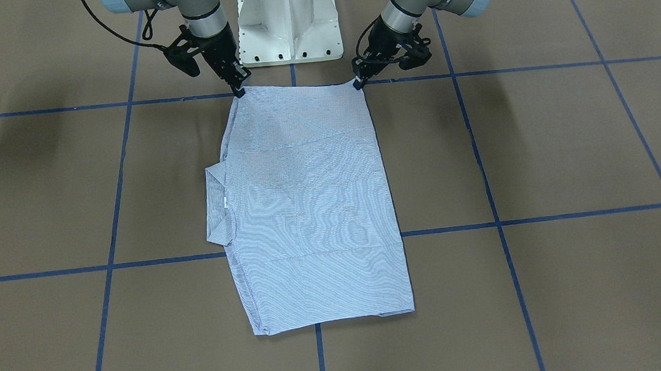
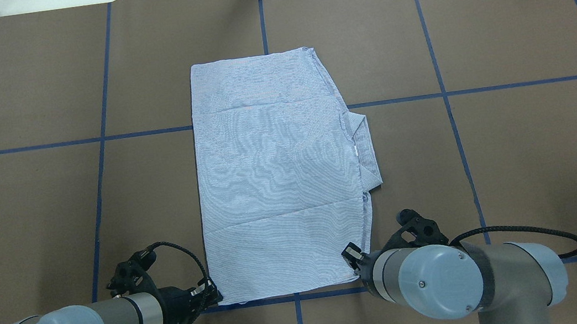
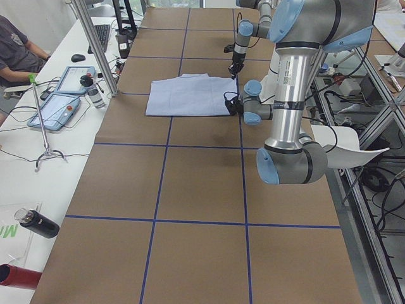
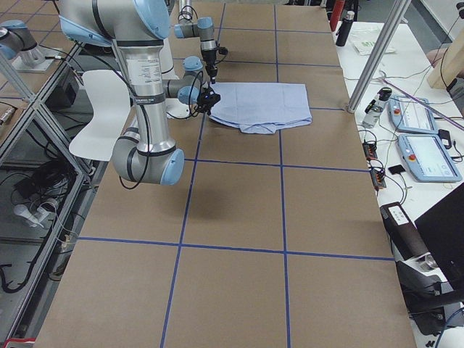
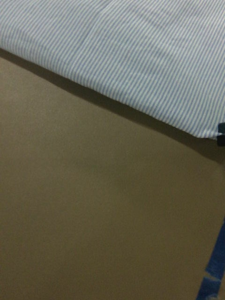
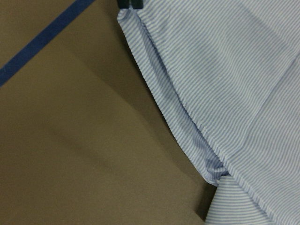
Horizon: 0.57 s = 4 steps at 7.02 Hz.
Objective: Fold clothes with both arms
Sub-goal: 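Grasp the near edge corners of the shirt with both grippers, then lift the near edge with both grippers and fold it over toward the far edge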
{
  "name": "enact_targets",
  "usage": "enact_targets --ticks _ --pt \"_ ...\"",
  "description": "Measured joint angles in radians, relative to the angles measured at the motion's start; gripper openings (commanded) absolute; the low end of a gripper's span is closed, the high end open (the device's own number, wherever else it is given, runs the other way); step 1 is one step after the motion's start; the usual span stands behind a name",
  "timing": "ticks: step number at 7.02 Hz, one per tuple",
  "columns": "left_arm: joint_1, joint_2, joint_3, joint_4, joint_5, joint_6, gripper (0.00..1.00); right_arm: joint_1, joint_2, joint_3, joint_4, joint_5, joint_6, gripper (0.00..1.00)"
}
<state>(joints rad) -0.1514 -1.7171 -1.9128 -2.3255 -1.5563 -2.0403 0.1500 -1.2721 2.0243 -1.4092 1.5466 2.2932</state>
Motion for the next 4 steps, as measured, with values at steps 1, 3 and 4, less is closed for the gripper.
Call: enact_targets --ticks 1,3,4 --pt "-0.001 0.008 -0.042 0.003 -0.008 0.000 0.00 -0.002 -0.003 0.035 -0.024 0.002 0.004 0.00" --pt "-0.024 0.040 -0.161 0.026 -0.078 0.000 0.00 0.006 0.006 0.163 -0.165 0.012 0.011 0.00" --pt "-0.080 0.044 -0.199 0.051 -0.135 0.007 0.00 0.047 0.021 0.192 -0.207 0.042 0.006 0.00"
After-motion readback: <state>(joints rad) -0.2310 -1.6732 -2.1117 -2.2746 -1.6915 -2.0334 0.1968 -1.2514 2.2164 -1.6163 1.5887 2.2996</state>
